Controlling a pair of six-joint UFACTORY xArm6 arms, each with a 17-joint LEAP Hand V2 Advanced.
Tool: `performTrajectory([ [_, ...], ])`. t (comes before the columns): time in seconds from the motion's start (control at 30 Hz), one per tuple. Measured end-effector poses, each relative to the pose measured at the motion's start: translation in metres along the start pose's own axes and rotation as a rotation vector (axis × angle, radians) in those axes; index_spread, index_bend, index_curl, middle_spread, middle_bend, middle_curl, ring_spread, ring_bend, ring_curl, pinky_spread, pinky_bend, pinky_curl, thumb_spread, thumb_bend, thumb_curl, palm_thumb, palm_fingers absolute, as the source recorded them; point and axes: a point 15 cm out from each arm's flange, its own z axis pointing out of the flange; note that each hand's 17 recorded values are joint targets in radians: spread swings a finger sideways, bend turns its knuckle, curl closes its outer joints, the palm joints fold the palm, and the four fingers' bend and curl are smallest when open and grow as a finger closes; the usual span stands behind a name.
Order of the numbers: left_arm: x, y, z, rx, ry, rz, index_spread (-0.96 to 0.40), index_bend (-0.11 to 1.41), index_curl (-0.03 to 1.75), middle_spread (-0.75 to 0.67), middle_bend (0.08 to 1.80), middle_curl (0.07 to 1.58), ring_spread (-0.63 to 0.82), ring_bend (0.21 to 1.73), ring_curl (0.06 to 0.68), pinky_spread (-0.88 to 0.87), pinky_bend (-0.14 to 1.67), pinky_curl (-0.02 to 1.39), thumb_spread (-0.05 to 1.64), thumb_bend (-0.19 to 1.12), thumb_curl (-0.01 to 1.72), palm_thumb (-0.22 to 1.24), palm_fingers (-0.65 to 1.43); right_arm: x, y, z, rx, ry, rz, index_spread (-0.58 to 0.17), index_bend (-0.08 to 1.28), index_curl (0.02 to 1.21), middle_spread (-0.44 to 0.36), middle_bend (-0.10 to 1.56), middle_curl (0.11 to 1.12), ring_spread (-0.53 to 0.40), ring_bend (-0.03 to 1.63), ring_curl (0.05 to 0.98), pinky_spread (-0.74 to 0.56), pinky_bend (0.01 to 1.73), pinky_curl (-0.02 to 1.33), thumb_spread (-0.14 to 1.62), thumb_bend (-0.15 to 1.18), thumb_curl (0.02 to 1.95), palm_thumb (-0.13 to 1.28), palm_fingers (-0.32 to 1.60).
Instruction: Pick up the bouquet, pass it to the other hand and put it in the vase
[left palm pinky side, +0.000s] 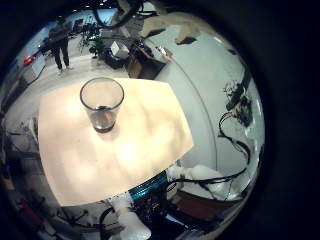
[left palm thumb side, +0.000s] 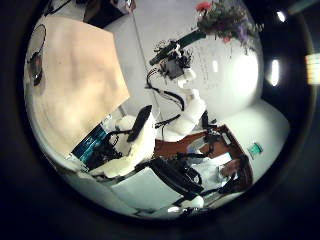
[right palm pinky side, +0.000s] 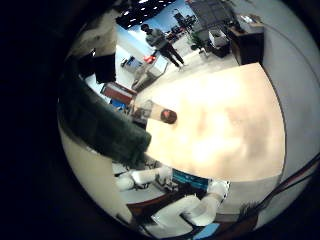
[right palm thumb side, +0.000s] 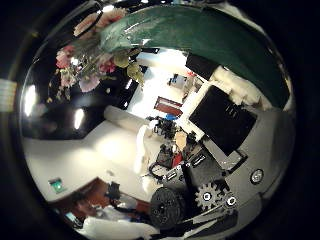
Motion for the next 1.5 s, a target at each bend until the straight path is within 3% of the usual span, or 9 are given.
performTrajectory([
  [0.27, 0.017, -0.022, 0.021, 0.138, 0.206, -0.045, 0.16, 0.15, 0.32, 0.41, 0.19, 0.32, 0.55, 0.52, 0.227, 0.60, 0.45, 0.18, 1.06, -0.03, 0.31, 0.26, 0.07, -0.016, 0.040, 0.060, -0.021, -0.072, -0.087, -0.231, 1.15, 0.92, -0.108, 1.40, 0.75, -0.190, 1.46, 0.712, -0.18, 1.30, 0.80, 0.88, 0.01, 1.05, 1.18, 1.14],
  [0.5, 0.032, -0.025, 0.039, 0.271, 0.296, -0.049, 0.19, 0.16, 0.30, 0.45, 0.20, 0.32, 0.57, 0.56, 0.230, 0.62, 0.48, 0.18, 1.02, -0.03, 0.32, 0.26, 0.03, -0.021, 0.058, 0.106, -0.073, -0.118, -0.124, -0.227, 1.16, 0.91, -0.106, 1.41, 0.74, -0.190, 1.46, 0.712, -0.18, 1.28, 0.84, 0.87, -0.01, 1.08, 1.16, 1.14],
  [0.97, 0.079, -0.001, 0.066, 0.123, 0.422, -0.011, 0.21, 0.15, 0.28, 0.45, 0.22, 0.34, 0.57, 0.60, 0.230, 0.62, 0.52, 0.19, 0.92, -0.03, 0.33, 0.26, 0.02, -0.005, 0.078, 0.163, -0.184, -0.105, -0.128, -0.223, 1.17, 0.90, -0.105, 1.41, 0.73, -0.188, 1.46, 0.709, -0.18, 1.25, 0.90, 0.87, -0.01, 1.12, 1.14, 1.14],
  [1.23, 0.087, -0.009, 0.062, 0.139, 0.489, -0.034, 0.21, 0.16, 0.28, 0.32, 0.38, 0.39, 0.53, 0.60, 0.217, 0.59, 0.47, 0.16, 0.89, -0.03, 0.34, 0.28, 0.17, 0.000, 0.090, 0.183, -0.232, -0.106, -0.126, -0.222, 1.17, 0.89, -0.104, 1.42, 0.72, -0.189, 1.46, 0.709, -0.19, 1.23, 0.93, 0.87, -0.01, 1.13, 1.13, 1.14],
  [1.33, 0.083, -0.015, 0.059, 0.163, 0.525, -0.059, 0.16, 0.18, 0.30, 0.21, 0.51, 0.44, 0.43, 0.61, 0.217, 0.55, 0.44, 0.14, 0.89, -0.02, 0.34, 0.31, 0.31, -0.001, 0.090, 0.186, -0.235, -0.102, -0.129, -0.222, 1.17, 0.89, -0.104, 1.42, 0.72, -0.189, 1.46, 0.709, -0.20, 1.23, 0.94, 0.87, -0.01, 1.14, 1.13, 1.14],
  [1.4, 0.082, -0.019, 0.056, 0.176, 0.554, -0.074, 0.11, 0.18, 0.31, 0.12, 0.62, 0.49, 0.27, 0.68, 0.233, 0.45, 0.44, 0.13, 0.91, -0.02, 0.35, 0.35, 0.48, 0.000, 0.090, 0.186, -0.237, -0.100, -0.126, -0.221, 1.17, 0.89, -0.104, 1.42, 0.72, -0.190, 1.46, 0.709, -0.20, 1.22, 0.94, 0.87, -0.01, 1.14, 1.13, 1.14],
  [1.43, 0.083, -0.022, 0.055, 0.180, 0.572, -0.084, 0.08, 0.18, 0.31, 0.08, 0.69, 0.53, 0.16, 0.75, 0.252, 0.36, 0.49, 0.14, 0.91, 0.00, 0.35, 0.39, 0.63, 0.001, 0.090, 0.186, -0.238, -0.098, -0.126, -0.221, 1.17, 0.89, -0.104, 1.42, 0.72, -0.190, 1.46, 0.709, -0.20, 1.22, 0.94, 0.87, -0.01, 1.14, 1.13, 1.14],
  [1.47, 0.082, -0.024, 0.054, 0.180, 0.591, -0.099, 0.05, 0.18, 0.31, 0.04, 0.71, 0.54, 0.09, 0.77, 0.256, 0.30, 0.51, 0.13, 0.92, -0.01, 0.35, 0.40, 0.63, 0.002, 0.091, 0.186, -0.238, -0.092, -0.125, -0.222, 1.18, 0.89, -0.104, 1.42, 0.71, -0.190, 1.46, 0.709, -0.20, 1.21, 0.95, 0.88, 0.00, 1.14, 1.14, 1.14],
  [1.5, 0.082, -0.025, 0.055, 0.173, 0.601, -0.109, 0.02, 0.16, 0.31, 0.00, 0.74, 0.58, -0.01, 0.88, 0.302, 0.19, 0.64, 0.17, 0.93, 0.00, 0.36, 0.44, 0.79, 0.002, 0.091, 0.186, -0.240, -0.090, -0.124, -0.222, 1.18, 0.89, -0.104, 1.42, 0.71, -0.190, 1.46, 0.709, -0.20, 1.21, 0.95, 0.88, 0.00, 1.14, 1.14, 1.14],
])
